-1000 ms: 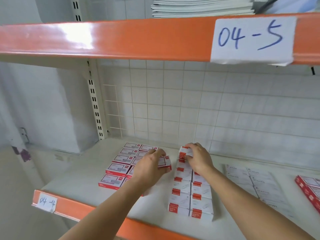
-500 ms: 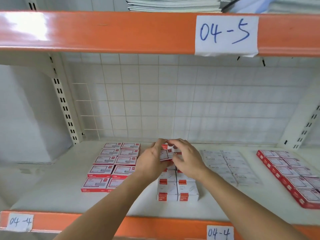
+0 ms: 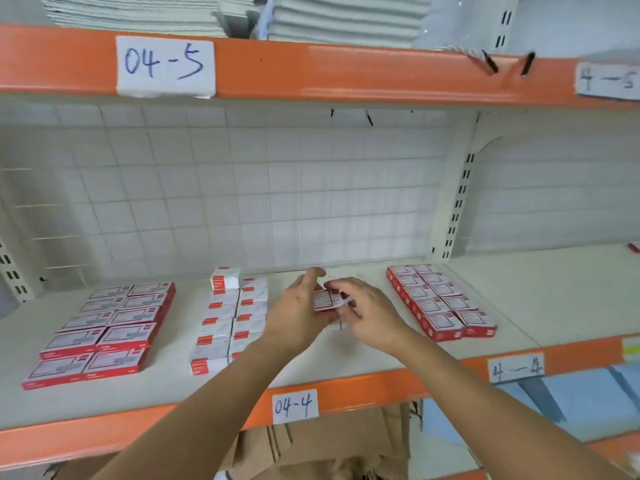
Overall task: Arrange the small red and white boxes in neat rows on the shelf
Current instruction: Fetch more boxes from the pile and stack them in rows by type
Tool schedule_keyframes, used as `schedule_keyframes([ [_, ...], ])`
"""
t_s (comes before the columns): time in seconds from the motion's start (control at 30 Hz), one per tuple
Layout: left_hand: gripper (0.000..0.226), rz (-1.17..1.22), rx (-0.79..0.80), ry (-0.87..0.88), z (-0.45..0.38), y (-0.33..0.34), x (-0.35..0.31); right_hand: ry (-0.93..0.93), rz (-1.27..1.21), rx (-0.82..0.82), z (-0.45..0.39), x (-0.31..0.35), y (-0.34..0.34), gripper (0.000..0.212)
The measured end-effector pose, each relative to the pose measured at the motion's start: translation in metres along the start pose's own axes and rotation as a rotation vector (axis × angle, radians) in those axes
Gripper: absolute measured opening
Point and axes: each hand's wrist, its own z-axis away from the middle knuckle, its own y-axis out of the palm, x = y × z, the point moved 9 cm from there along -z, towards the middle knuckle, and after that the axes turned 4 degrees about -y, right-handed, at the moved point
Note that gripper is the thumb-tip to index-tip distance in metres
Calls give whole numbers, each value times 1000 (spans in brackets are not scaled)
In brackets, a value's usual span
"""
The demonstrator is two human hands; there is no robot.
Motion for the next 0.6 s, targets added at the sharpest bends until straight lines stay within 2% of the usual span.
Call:
schedule_keyframes([
  [0.17,42,-26,14,41,7,47,-58,49,12,-25,42,-49,-52,44],
  [0.37,42,-52,7,21,13,90,-102,66,-24,-10,76,-91,-91,46],
  [0.6,43,-52,16,-33,-2,117,-115,91,-16,-3,79,-125,-109,46],
])
